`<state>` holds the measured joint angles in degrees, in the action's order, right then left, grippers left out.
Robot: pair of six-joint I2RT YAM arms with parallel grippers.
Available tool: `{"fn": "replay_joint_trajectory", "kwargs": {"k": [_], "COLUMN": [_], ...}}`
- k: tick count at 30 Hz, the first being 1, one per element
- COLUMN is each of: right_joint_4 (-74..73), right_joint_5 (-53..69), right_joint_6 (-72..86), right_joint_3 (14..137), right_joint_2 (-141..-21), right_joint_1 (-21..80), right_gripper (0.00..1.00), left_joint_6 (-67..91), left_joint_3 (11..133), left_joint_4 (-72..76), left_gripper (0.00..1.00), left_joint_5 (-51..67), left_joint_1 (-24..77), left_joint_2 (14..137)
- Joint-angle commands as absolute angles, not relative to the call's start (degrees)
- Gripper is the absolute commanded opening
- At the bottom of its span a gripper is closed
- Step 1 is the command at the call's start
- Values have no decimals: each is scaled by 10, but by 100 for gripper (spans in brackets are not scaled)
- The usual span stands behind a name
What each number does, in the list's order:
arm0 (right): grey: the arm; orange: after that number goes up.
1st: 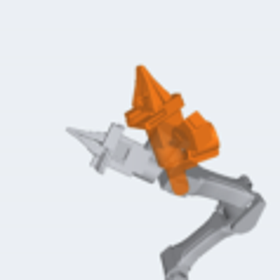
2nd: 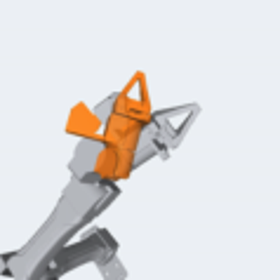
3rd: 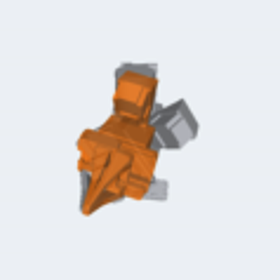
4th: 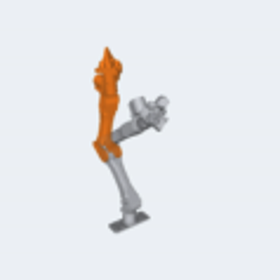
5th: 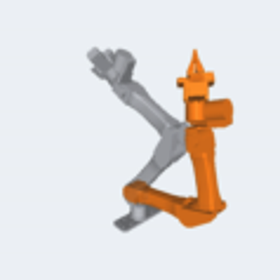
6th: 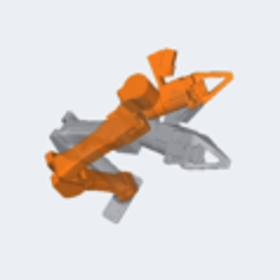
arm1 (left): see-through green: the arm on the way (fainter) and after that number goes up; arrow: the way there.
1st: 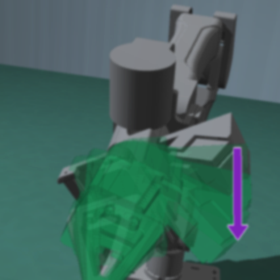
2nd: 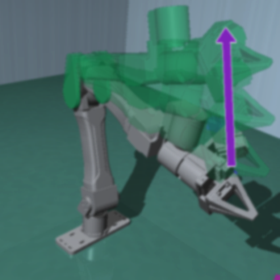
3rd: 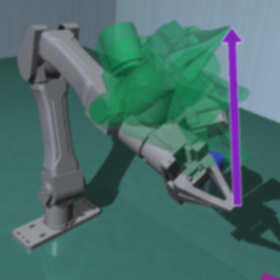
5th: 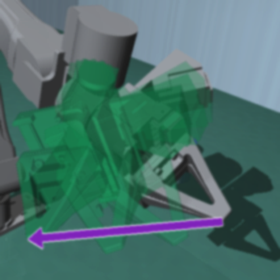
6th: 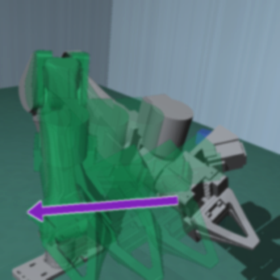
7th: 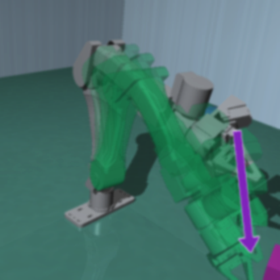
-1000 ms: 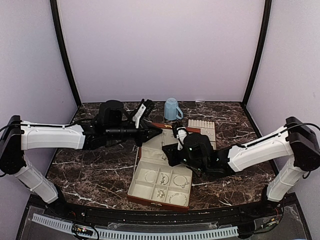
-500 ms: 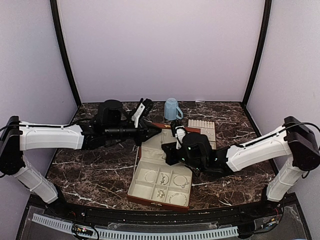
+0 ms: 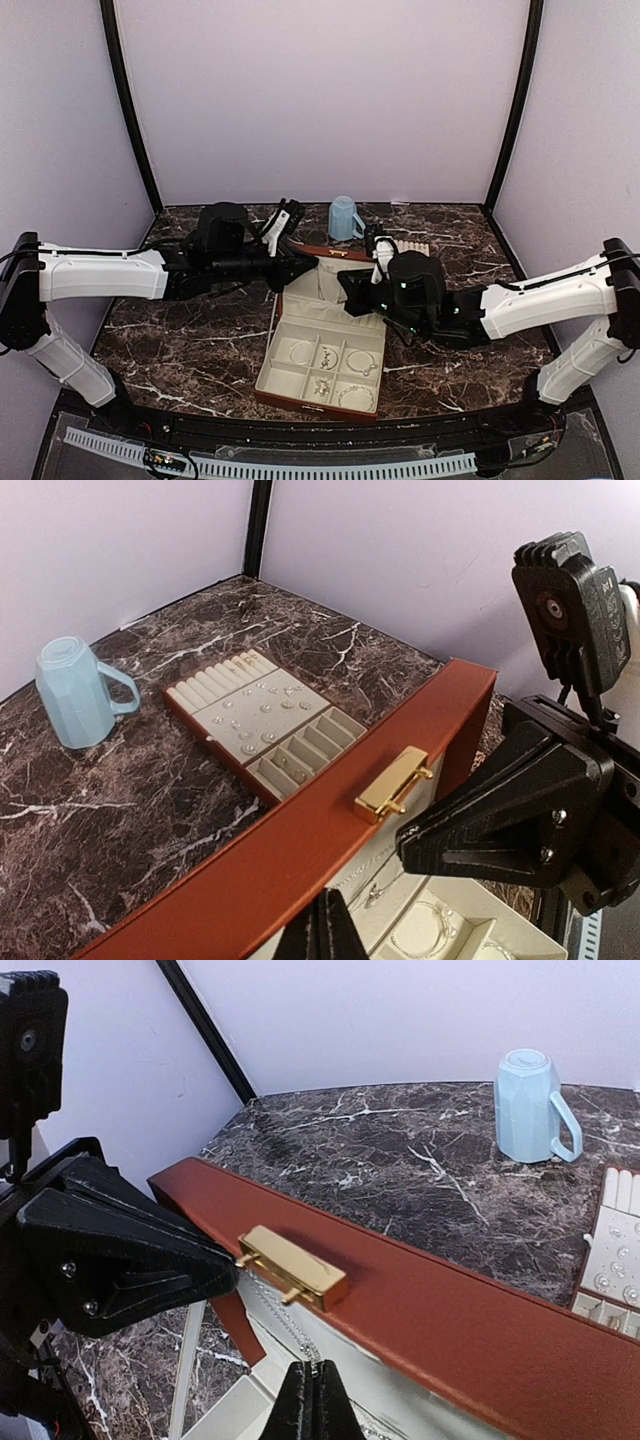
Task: Organize the mixed jewelry
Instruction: Hang the necklace on the necklace hanger.
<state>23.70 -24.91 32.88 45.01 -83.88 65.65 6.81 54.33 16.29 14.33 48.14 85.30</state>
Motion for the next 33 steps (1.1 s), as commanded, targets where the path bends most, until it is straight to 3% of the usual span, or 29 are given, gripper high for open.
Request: {"fn": "replay_joint_trajectory", "kwargs": {"k": [1,15,33], "right_joint_4": [222,229,204], "right_joint_5": [-274,-303,-289], "right_joint_6": [347,354,361], "right_joint_3": [435,416,447], "right_joint_2": [-820,-784,-829], "right_joint_1": [660,660,660], "right_gripper": [0,0,0], "left_joint_6": [84,93,98], "left_joint_3": [543,542,576], "left_joint_4": [150,158,125], "left_gripper": [0,0,0], "left_joint_5": [117,109,124], "left_joint_1": [483,483,483], "left_joint_2": [831,828,863]}}
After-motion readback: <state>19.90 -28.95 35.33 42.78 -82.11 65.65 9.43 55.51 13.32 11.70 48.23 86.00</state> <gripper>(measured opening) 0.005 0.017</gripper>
